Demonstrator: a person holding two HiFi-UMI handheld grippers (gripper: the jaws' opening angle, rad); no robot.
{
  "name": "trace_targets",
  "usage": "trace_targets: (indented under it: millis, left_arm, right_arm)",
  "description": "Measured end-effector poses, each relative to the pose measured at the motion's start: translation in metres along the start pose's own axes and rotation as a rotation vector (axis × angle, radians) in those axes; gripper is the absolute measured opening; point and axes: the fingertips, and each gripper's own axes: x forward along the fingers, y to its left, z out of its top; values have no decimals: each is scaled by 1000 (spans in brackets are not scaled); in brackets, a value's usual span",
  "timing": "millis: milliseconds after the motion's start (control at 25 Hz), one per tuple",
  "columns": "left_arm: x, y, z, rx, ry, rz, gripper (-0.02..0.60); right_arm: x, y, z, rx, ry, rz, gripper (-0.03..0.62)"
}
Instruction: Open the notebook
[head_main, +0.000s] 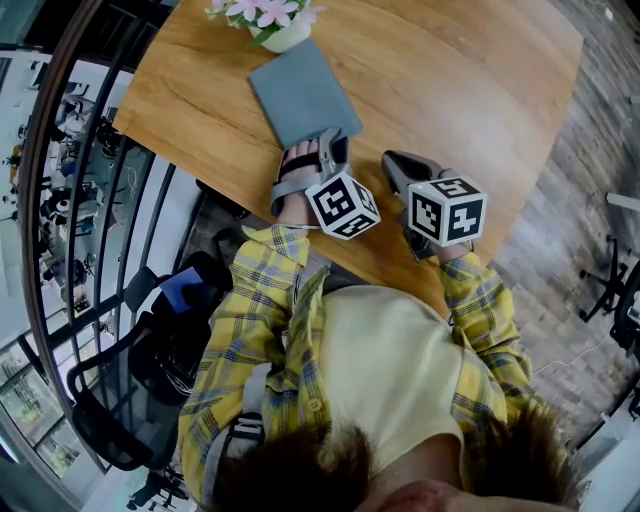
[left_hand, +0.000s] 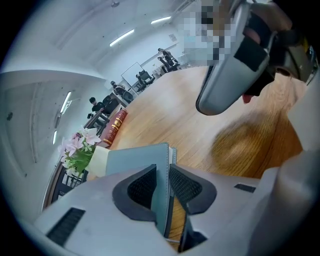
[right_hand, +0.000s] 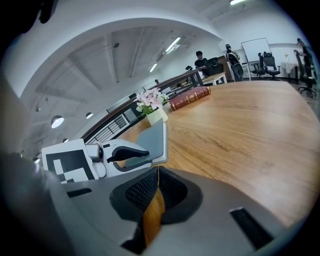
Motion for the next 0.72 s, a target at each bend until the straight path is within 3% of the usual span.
trace_targets:
  millis: [720]
  left_arm:
    - [2,-2,2,93,3,82,77]
  right_arm:
    - [0,4,-3,-9,10,9,66]
